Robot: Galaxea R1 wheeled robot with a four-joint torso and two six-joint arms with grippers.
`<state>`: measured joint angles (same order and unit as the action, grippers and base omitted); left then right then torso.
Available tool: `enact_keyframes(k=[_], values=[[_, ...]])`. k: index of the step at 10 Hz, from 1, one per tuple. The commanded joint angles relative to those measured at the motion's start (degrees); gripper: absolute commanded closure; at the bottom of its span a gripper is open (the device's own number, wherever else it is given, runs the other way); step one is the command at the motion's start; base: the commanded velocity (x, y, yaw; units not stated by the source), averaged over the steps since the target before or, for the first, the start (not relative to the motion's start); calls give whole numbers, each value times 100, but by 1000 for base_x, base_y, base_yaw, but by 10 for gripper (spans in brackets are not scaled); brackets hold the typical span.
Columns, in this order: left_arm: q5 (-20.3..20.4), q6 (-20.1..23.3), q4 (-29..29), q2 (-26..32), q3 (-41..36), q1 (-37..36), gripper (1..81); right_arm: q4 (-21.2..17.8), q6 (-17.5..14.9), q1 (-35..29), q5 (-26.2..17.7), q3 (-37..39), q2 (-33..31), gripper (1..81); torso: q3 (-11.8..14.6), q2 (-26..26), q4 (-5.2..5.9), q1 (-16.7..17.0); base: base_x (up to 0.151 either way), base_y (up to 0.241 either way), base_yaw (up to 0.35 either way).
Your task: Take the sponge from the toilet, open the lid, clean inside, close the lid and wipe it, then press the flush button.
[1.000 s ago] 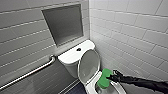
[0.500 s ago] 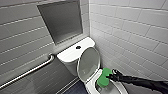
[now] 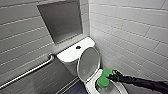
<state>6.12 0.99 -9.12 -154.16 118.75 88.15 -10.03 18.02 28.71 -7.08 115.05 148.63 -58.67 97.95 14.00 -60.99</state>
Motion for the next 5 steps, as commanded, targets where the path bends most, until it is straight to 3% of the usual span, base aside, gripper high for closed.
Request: enact_keyframes(k=[1,5], values=[[-296,-55,86,632,-1055,181,10,-122,26,-774,-127,-160,-24,811,0,0,0,0,0,0,0],[-270,-11,15,702,-1038,770,10,-122,299,-791,102,552,337,811,0,2,0,0,0,0,0]])
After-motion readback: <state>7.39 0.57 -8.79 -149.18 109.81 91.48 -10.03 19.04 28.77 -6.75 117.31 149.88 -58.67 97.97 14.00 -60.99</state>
